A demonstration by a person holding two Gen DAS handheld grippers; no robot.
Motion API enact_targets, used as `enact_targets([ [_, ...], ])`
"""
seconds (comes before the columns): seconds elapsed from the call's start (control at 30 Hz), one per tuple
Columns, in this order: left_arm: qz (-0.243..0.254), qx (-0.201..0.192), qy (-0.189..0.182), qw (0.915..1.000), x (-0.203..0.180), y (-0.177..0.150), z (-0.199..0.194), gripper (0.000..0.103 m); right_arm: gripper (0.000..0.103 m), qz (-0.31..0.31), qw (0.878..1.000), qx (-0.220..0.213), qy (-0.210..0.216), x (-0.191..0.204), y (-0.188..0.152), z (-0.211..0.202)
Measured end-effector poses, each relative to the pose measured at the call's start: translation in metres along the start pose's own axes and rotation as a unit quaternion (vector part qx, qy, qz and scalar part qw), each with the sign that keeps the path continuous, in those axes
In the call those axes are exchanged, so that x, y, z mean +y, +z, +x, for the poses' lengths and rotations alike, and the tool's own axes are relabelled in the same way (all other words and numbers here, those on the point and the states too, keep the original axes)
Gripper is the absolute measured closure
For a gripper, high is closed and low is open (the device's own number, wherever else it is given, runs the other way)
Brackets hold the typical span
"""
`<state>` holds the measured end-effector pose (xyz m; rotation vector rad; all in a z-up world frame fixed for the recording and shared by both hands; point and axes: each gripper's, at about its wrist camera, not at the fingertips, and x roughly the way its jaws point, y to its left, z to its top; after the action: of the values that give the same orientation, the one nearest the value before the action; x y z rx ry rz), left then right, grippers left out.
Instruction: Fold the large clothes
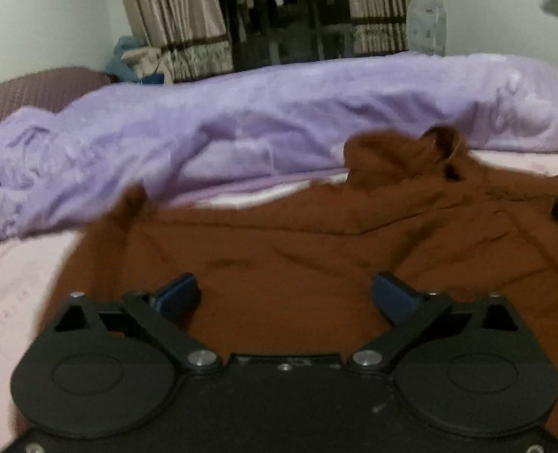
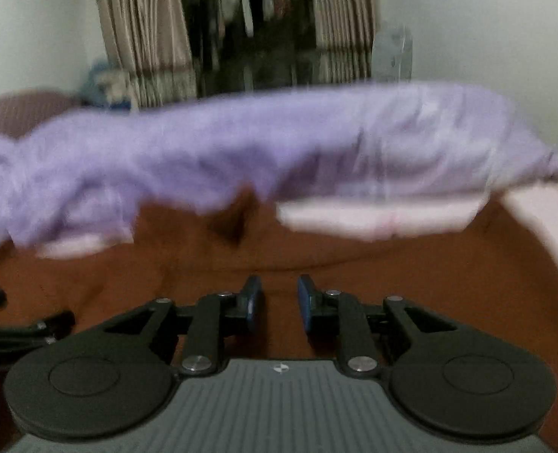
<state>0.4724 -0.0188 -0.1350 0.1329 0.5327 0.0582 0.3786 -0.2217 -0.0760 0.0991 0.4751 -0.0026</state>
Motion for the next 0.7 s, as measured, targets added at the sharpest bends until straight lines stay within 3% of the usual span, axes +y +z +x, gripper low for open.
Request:
enact_targets([
  [0.07,0.000,-0.003,0.001,1.0000,-0.002,-0.001,0.000,0.000,0.078,-0.004,1.000,0.000,-0.005,0.001,-0.014,0.011],
  [0.23,0.003,-0.003,0.002,1.0000,0.006,0.014,-0.009,0.000,0.077,-0.021,0.999,-0.016,-0.021,0.015,-0.003,-0.015],
  [0.43,-0.007,-0.031,-0.009,0.9994,0.000,0.034,-0.037,0.000,0.076,-0.001,0.997,-0.066,0.045,0.026,0.006,-0.044],
  [0.57,0.024,0.017,0.002,0.9996,-0.021,0.017,-0.012,0.000,0.076,-0.021,0.999,-0.007,0.044,0.040,-0.013,-0.012],
  [0.7,0.039,0.000,0.017,0.9991,-0.031,0.006,-0.009,0.000,0.075,-0.011,0.999,0.000,0.046,0.036,-0.019,-0.004],
])
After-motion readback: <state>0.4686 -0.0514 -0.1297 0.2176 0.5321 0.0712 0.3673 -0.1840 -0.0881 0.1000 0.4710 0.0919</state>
